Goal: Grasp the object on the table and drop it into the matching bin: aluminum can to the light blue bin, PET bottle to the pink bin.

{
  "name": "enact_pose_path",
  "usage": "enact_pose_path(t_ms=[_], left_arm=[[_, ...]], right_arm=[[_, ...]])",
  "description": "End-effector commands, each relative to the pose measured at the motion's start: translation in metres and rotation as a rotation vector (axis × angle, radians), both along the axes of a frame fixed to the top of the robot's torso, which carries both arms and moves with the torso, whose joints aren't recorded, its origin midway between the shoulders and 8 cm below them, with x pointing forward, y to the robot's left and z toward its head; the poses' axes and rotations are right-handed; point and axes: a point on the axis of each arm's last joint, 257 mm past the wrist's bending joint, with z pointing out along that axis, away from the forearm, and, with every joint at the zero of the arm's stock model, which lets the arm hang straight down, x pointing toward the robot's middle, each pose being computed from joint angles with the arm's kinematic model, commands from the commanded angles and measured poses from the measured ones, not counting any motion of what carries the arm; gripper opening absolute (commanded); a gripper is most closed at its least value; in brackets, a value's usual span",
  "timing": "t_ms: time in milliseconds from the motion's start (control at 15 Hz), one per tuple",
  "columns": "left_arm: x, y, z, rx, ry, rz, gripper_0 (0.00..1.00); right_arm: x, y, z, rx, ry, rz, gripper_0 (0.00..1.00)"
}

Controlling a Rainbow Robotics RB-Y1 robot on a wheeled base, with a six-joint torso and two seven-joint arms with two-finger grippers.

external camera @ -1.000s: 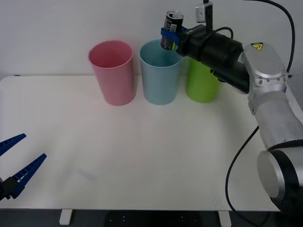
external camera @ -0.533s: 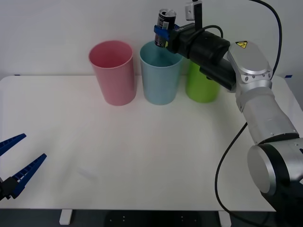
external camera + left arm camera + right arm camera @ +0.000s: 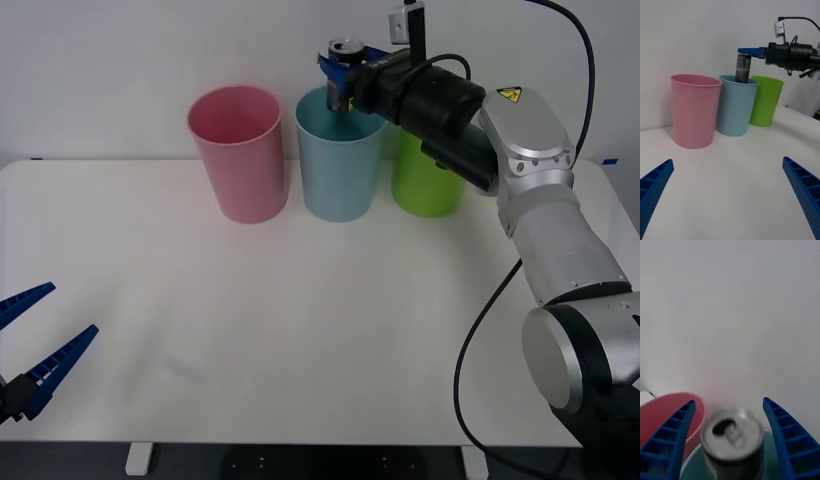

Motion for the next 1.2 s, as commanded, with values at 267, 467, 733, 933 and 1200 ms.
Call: enact_pose_path(t_ms=[267, 467, 733, 933, 1200], left_arm=[[0.000, 0.000, 0.000, 0.000, 0.000, 0.000, 1.00], [0.000, 0.000, 0.000, 0.000, 0.000, 0.000, 1.00], [0.000, 0.000, 0.000, 0.000, 0.000, 0.000, 1.00], [0.000, 0.000, 0.000, 0.000, 0.000, 0.000, 1.00], [0.000, 0.000, 0.000, 0.000, 0.000, 0.000, 1.00]], right_arm=[[-0.002, -0.004, 0.000, 0.001, -0.002, 0.010, 1.00], [-0.010, -0.014, -0.008, 0.005, 0.014, 0.053, 1.00], [-0.020, -0.035, -0.010, 0.007, 0.014, 0.098, 1.00], [-0.029, -0.055, -0.014, 0.001, 0.002, 0.106, 1.00], [-0.056, -0.073, -0.019, -0.011, -0.025, 0.139, 1.00]])
